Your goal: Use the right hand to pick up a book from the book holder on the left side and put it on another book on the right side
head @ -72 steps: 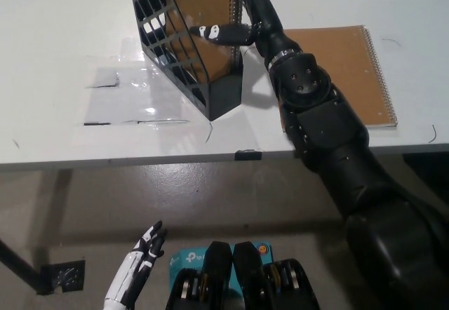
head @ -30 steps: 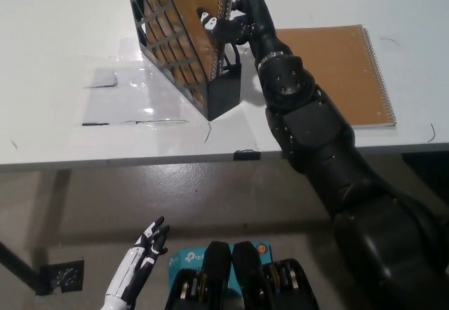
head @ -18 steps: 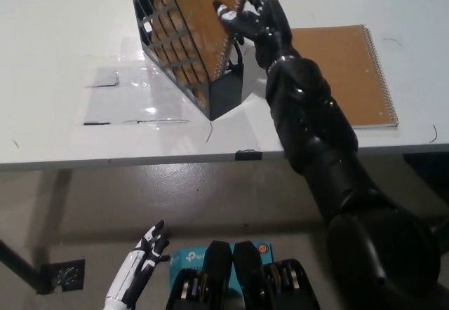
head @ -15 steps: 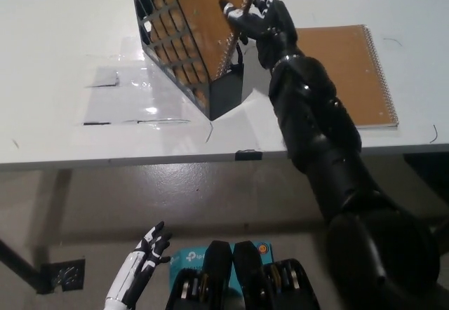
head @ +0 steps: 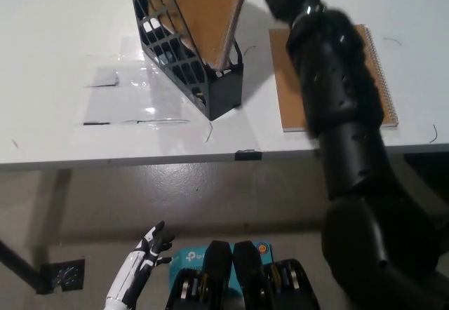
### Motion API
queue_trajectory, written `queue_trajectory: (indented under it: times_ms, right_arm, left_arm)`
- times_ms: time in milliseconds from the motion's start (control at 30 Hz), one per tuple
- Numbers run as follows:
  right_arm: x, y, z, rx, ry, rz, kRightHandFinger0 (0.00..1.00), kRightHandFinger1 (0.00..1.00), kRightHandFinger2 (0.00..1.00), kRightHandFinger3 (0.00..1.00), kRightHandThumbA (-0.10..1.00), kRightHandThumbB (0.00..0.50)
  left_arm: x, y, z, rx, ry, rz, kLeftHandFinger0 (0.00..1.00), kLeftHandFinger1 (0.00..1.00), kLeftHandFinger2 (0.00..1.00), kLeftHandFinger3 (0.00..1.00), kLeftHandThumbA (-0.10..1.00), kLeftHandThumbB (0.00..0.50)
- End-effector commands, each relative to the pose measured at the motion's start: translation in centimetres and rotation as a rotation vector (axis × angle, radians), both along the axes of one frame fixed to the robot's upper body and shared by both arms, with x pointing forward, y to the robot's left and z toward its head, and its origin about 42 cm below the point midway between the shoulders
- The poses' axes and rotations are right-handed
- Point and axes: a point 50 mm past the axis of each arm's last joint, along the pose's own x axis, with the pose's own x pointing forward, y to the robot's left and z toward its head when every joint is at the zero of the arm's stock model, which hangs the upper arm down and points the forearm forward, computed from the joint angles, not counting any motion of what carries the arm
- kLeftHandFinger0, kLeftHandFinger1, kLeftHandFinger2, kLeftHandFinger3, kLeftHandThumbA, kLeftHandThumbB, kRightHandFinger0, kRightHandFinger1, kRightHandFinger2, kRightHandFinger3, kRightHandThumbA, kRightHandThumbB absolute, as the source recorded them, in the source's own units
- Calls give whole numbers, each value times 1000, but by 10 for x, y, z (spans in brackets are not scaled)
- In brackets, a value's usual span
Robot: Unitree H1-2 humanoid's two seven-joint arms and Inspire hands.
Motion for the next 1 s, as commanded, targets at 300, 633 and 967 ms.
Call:
queue_trajectory:
  times_ms: [300, 633, 967]
  right_arm:
    - [-38, -13, 215, 284, -366, 192, 0, 338, 832, 1000, -100, 63]
    - [-26, -58, 217, 399, -271, 215, 0, 242, 763, 1000, -100, 47]
    - [-6, -114, 184, 443, -199, 166, 0, 215, 694, 1000, -100, 45]
  left_arm:
    - [5, -3, 11, 4, -54, -36, 844, 872, 836, 1000, 970, 134]
    - [3, -2, 10, 8, -52, -40, 817, 841, 829, 1000, 983, 138]
    - [1, -2, 4, -11, -39, -31, 791, 814, 804, 1000, 952, 145]
